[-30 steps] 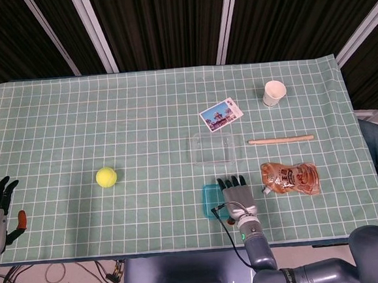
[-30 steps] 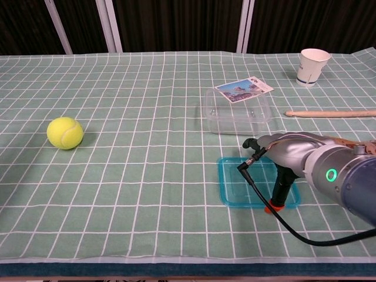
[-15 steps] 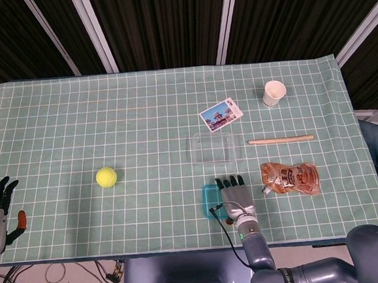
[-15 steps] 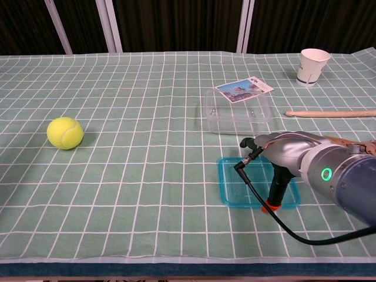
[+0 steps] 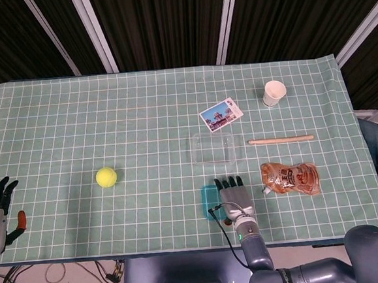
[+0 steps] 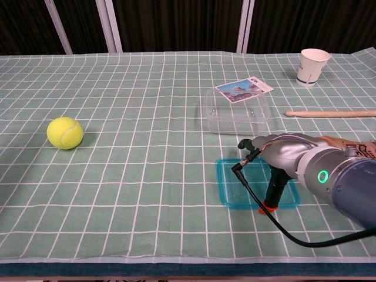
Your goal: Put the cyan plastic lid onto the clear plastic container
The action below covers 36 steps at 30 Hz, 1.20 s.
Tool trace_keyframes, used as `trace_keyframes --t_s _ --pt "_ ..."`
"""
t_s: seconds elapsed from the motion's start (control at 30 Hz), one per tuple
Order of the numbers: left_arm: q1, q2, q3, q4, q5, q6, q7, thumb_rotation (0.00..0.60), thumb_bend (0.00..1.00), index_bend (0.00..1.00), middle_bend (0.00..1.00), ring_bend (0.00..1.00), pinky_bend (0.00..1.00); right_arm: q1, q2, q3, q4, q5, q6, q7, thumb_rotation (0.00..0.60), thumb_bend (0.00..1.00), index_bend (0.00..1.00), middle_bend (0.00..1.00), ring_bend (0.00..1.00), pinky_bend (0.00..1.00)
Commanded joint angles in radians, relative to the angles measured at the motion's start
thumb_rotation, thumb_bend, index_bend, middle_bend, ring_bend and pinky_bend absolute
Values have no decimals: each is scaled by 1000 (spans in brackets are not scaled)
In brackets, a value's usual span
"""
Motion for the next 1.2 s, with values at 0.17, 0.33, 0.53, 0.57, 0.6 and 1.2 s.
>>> trace_keyframes --t_s 0.17,0.33,0.53,0.57,0.6,1.2 --pt "0 0 -1 -1 -2 0 1 600 545 100 0 0 0 2 -3 0 7 4 1 -3 600 118 0 186 0 0" --pt "0 0 -1 0 -1 1 1 600 545 100 0 0 0 1 -2 -3 9 3 0 -2 600 117 0 186 0 0" --pt "0 0 0 0 -1 1 0 600 545 100 0 0 0 0 -2 -5 15 6 -8 3 600 117 0 186 0 0" --pt "0 0 0 -1 -1 1 0 600 545 100 0 0 0 -1 -2 -6 16 6 -10 3 600 117 0 186 0 0" --pt "0 0 0 -1 -1 1 -1 600 545 100 0 0 0 -1 -3 -7 17 6 -11 3 600 116 0 187 0 0" --pt "0 2 1 -4 -3 -3 -2 600 545 100 0 0 0 2 -16 -12 52 14 -33 4 600 117 0 254 0 0"
